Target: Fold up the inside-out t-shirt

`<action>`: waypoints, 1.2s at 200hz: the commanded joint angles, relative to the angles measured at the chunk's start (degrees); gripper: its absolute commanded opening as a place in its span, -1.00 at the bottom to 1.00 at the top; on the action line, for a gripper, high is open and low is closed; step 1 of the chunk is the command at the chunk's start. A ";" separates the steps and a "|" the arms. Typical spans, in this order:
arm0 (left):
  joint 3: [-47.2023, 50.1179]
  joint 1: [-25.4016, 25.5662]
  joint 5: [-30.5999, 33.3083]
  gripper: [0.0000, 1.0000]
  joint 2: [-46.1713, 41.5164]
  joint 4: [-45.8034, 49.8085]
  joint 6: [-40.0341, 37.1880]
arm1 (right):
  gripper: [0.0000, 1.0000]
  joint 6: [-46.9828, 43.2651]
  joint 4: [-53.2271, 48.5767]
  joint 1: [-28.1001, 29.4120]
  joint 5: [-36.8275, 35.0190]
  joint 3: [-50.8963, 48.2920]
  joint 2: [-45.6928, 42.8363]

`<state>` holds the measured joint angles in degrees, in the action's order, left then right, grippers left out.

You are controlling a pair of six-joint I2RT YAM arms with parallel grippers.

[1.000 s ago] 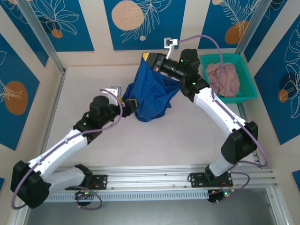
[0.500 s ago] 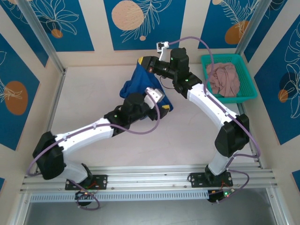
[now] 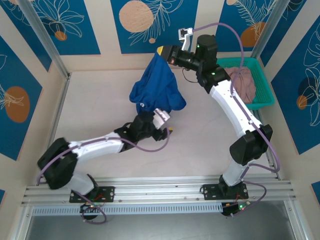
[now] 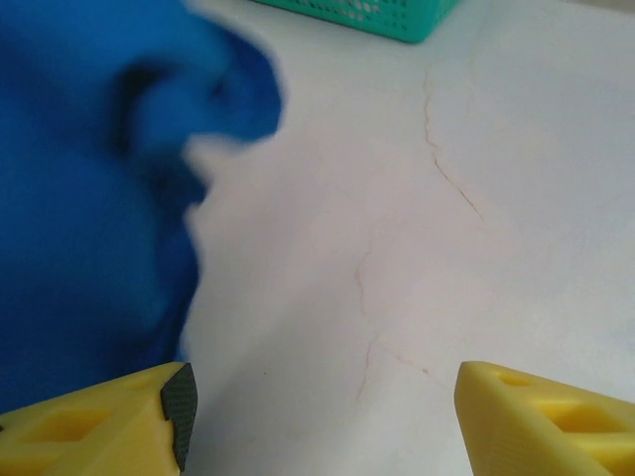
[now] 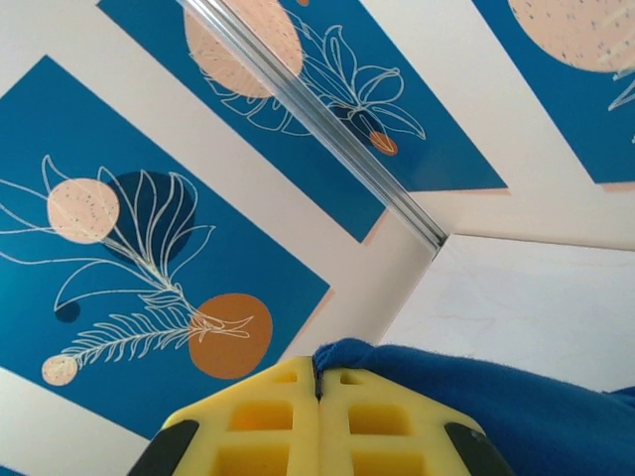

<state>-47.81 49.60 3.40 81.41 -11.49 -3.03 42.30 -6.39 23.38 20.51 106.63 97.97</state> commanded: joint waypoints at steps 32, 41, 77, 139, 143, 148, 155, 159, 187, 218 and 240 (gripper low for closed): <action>0.36 -3.47 -0.70 0.46 -9.11 1.61 6.39 | -1.00 -2.90 -0.80 0.44 4.62 -0.31 -0.85; 0.40 -3.66 1.19 0.46 -9.71 1.83 7.30 | -1.00 -3.87 -2.13 0.28 5.45 1.22 -0.68; 1.74 -13.72 -0.44 0.49 -16.86 6.27 17.84 | -1.00 -22.07 -20.15 -1.52 14.75 13.18 2.24; -4.04 -27.63 -13.29 0.57 -15.65 18.58 26.78 | -1.00 -36.79 -27.01 -2.46 22.62 8.18 0.98; -4.83 -27.63 -13.96 0.58 -14.53 19.34 26.36 | -1.00 -36.46 -26.28 -2.46 22.79 7.38 0.76; -5.73 -27.63 -14.91 0.59 -13.15 20.00 25.98 | -1.00 -36.27 -25.61 -2.46 22.91 6.59 0.62; -6.42 -27.63 -16.59 0.60 -10.94 20.40 25.80 | -1.00 -35.84 -24.93 -2.46 23.04 5.67 0.56; -6.58 -27.59 -17.69 0.61 -9.77 20.24 25.79 | -1.00 -35.62 -24.54 -2.46 23.29 5.19 0.60; -6.74 -27.29 -21.88 0.63 -3.29 16.50 25.23 | -1.00 -34.62 -23.17 -2.28 24.14 2.52 0.82; -6.94 -26.36 -26.37 0.61 1.21 12.69 25.78 | -1.00 -34.61 -22.96 -2.24 23.62 0.99 0.47; -7.83 -25.63 -27.54 0.39 3.72 11.16 26.17 | -1.00 -34.48 -22.90 -2.28 23.37 0.64 0.38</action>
<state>-53.43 22.94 -19.53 83.40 3.49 22.65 8.88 -30.92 21.02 41.91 107.85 100.60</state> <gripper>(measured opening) 0.760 0.061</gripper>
